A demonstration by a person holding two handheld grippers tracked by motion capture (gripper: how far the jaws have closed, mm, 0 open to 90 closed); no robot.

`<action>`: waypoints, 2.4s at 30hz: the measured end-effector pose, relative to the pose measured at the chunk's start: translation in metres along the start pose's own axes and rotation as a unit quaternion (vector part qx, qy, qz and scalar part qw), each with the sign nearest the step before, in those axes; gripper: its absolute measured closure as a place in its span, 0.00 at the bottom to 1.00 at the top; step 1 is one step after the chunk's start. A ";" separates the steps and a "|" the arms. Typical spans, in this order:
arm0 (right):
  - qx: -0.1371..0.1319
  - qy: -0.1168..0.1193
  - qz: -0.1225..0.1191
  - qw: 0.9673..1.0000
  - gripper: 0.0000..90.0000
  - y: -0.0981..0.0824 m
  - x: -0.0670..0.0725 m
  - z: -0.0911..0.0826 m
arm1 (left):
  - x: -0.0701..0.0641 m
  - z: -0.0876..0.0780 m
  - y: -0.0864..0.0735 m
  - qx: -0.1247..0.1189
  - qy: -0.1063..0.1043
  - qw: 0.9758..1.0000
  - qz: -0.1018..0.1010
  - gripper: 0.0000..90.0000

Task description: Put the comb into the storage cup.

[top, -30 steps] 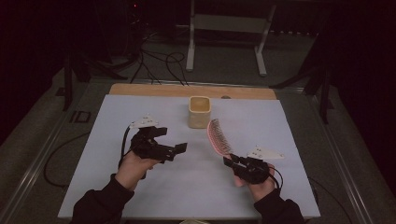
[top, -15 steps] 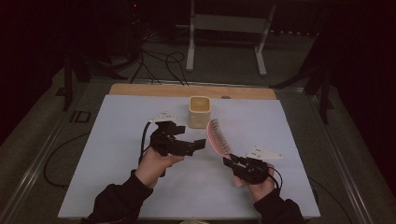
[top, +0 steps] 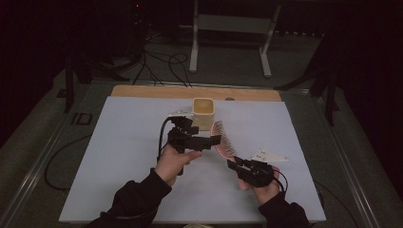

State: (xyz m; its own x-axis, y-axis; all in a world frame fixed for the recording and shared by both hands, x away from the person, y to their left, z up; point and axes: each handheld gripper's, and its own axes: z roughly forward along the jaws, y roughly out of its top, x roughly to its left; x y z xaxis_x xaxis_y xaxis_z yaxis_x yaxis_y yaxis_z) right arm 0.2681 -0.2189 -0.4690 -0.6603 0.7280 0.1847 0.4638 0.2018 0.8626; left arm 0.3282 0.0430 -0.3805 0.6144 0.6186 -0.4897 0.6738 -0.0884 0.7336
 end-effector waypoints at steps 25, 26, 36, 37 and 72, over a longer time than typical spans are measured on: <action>0.008 -0.005 -0.005 1.000 0.80 -0.001 0.000 0.002 | 0.015 0.046 -0.006 0.023 -0.023 0.995 -0.092 0.52; 0.008 -0.007 -0.006 1.000 0.80 0.000 0.000 0.002 | 0.016 0.046 -0.006 0.022 -0.026 0.995 -0.096 0.54; 0.008 -0.023 -0.012 1.000 0.79 0.000 0.001 0.002 | 0.013 0.047 -0.005 0.015 -0.026 0.996 -0.087 0.65; 0.008 -0.025 -0.014 1.000 0.79 0.000 0.001 0.002 | 0.012 0.047 -0.005 0.014 -0.027 0.996 -0.084 0.66; -0.008 -0.037 -0.062 0.997 0.09 -0.003 0.003 -0.001 | -0.027 0.017 0.018 -0.053 -0.031 0.996 0.064 0.73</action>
State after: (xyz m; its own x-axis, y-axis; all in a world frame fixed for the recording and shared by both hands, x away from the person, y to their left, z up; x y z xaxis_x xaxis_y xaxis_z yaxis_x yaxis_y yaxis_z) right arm 0.2643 -0.2175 -0.4708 -0.6660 0.7448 0.0408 0.3713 0.2836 0.8841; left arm 0.3306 0.0116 -0.3623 0.7190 0.5571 -0.4156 0.5439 -0.0787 0.8355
